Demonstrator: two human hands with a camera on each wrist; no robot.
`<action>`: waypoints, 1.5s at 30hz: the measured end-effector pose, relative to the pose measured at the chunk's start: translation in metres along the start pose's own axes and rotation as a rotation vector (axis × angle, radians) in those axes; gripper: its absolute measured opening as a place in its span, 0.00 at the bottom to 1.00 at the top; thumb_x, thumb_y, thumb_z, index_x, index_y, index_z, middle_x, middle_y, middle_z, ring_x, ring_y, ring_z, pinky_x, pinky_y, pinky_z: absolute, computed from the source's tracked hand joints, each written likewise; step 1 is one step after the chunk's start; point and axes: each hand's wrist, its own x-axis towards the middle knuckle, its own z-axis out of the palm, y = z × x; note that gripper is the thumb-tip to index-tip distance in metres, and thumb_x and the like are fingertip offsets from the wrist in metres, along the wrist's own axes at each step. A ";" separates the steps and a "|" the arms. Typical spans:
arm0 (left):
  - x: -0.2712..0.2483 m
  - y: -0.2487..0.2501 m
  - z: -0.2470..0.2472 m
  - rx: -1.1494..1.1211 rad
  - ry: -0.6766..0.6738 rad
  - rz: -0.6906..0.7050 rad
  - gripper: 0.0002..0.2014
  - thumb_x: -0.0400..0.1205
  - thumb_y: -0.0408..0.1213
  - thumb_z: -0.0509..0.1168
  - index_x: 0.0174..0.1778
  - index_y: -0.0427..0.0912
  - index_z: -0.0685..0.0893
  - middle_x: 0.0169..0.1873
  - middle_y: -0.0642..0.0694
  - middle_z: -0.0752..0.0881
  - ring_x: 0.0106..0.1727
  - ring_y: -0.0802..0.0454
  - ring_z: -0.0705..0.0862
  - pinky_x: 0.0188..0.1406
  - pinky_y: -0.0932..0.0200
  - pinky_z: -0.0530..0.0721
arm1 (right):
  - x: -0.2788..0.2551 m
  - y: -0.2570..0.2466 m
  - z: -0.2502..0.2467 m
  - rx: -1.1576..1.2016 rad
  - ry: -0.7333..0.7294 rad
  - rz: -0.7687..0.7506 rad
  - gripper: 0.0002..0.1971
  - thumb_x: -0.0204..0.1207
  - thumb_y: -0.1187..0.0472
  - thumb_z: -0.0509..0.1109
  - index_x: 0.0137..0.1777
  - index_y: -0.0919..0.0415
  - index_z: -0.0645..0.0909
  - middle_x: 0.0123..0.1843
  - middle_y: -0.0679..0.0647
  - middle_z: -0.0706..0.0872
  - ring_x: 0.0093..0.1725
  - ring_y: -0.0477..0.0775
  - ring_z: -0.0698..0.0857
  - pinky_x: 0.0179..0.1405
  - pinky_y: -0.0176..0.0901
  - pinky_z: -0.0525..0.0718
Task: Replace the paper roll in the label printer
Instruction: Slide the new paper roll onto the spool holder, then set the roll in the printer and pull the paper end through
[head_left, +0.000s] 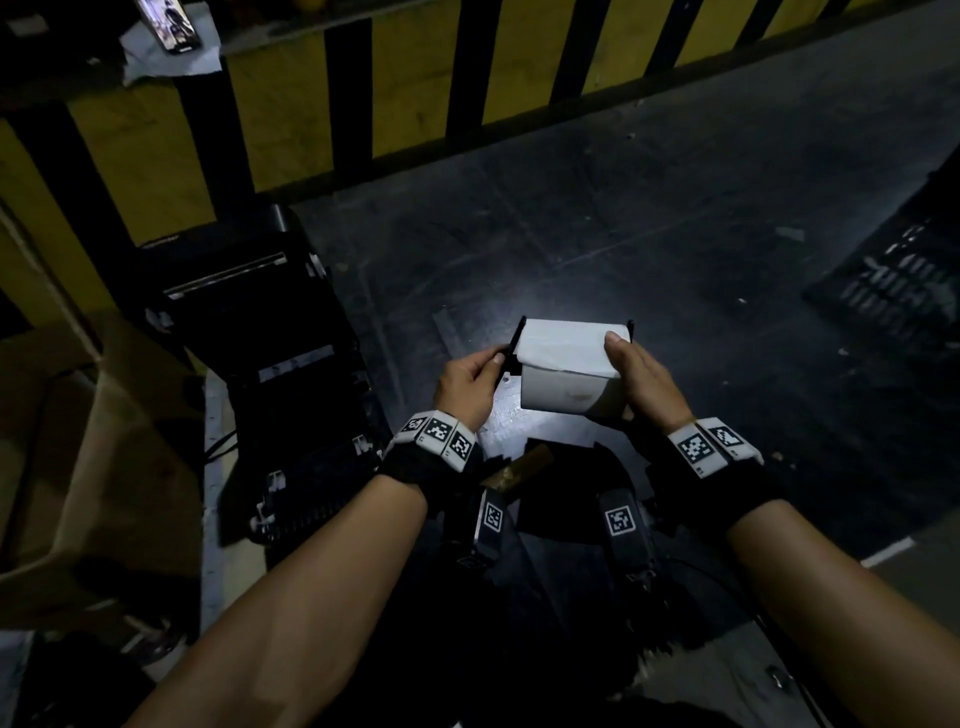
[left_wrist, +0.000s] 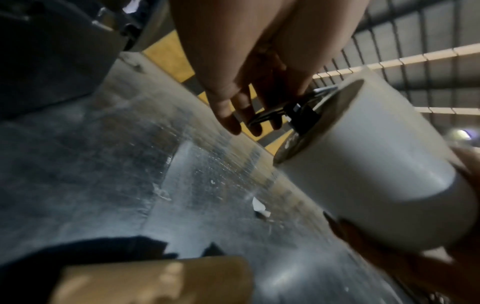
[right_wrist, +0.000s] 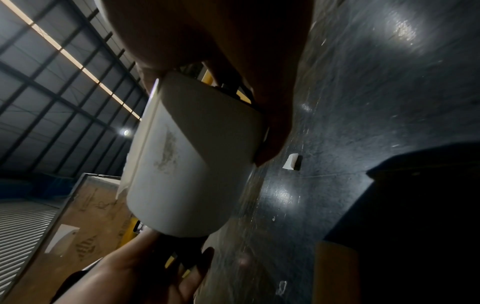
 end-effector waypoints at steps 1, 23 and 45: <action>0.000 -0.003 0.000 0.024 -0.016 0.000 0.17 0.77 0.43 0.62 0.58 0.44 0.87 0.52 0.37 0.90 0.59 0.38 0.86 0.58 0.51 0.80 | -0.001 0.001 0.000 0.002 0.008 0.003 0.08 0.76 0.50 0.66 0.48 0.50 0.84 0.49 0.49 0.88 0.56 0.56 0.86 0.66 0.66 0.80; -0.018 0.048 -0.079 -0.258 -0.213 -0.282 0.13 0.80 0.39 0.56 0.30 0.42 0.78 0.23 0.50 0.80 0.31 0.54 0.77 0.37 0.59 0.78 | -0.014 -0.004 0.058 -0.155 -0.139 -0.205 0.16 0.71 0.47 0.68 0.57 0.50 0.83 0.57 0.52 0.88 0.59 0.52 0.85 0.64 0.52 0.82; -0.040 -0.002 -0.273 0.097 0.022 0.029 0.20 0.72 0.41 0.74 0.59 0.39 0.84 0.51 0.50 0.87 0.47 0.66 0.87 0.52 0.68 0.86 | -0.004 0.033 0.246 -0.114 -0.427 -0.114 0.08 0.81 0.63 0.60 0.57 0.61 0.76 0.49 0.55 0.84 0.48 0.53 0.82 0.44 0.48 0.80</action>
